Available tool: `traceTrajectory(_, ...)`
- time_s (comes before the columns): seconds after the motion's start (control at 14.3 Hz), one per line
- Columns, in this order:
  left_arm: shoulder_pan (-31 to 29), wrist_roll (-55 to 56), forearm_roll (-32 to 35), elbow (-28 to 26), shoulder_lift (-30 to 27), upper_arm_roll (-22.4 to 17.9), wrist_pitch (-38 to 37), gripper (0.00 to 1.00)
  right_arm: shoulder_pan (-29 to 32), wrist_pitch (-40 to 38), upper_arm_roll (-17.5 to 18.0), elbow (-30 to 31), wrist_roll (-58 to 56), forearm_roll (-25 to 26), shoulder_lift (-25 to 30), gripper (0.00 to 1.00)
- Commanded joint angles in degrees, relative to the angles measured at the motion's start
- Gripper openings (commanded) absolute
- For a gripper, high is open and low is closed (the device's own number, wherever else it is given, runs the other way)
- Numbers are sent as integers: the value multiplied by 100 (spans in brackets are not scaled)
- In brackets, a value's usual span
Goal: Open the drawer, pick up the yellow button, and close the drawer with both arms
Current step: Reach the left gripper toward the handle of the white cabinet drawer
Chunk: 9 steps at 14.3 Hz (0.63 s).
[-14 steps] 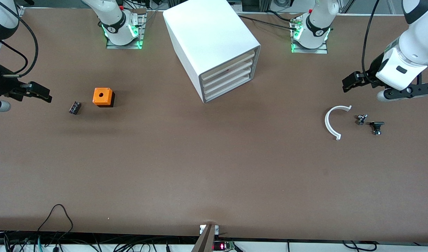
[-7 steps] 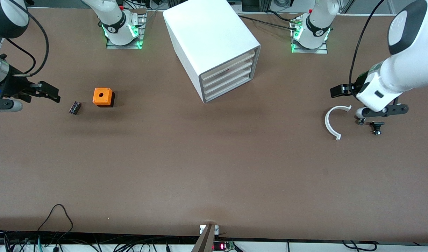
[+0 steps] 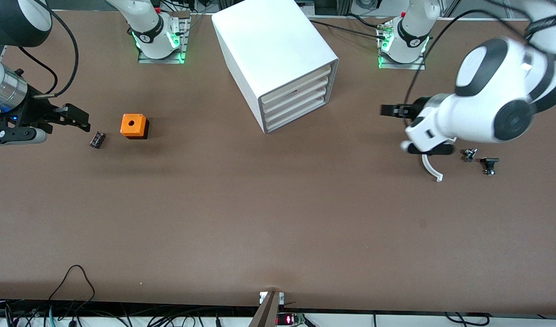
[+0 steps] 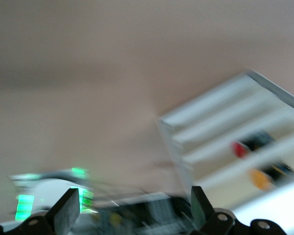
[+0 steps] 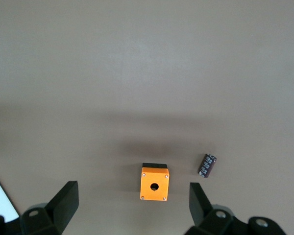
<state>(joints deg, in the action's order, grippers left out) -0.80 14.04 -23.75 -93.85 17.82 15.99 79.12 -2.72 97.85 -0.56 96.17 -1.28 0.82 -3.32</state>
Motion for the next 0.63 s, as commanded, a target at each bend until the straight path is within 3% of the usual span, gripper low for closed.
traceTrajectory(0.0, -61, -1283, -1304, -1035, 108, 97, 593, 100, 17, -90, 3, 77, -92, -100, 112, 100)
traceTrajectory(0.14, -61, -2210, -1666, -1633, 108, 289, 1164, 100, 8, -108, 3, 77, -92, -100, 103, 100)
traceTrajectory(0.28, -61, -2336, -2254, -2117, 108, 536, 1578, 100, -36, -117, 3, 68, -101, -100, 103, 100)
traceTrajectory(0.56, -61, -2336, -2590, -2575, 82, 1142, 1993, 98, -71, -143, 38, 60, -101, -91, 103, 100)
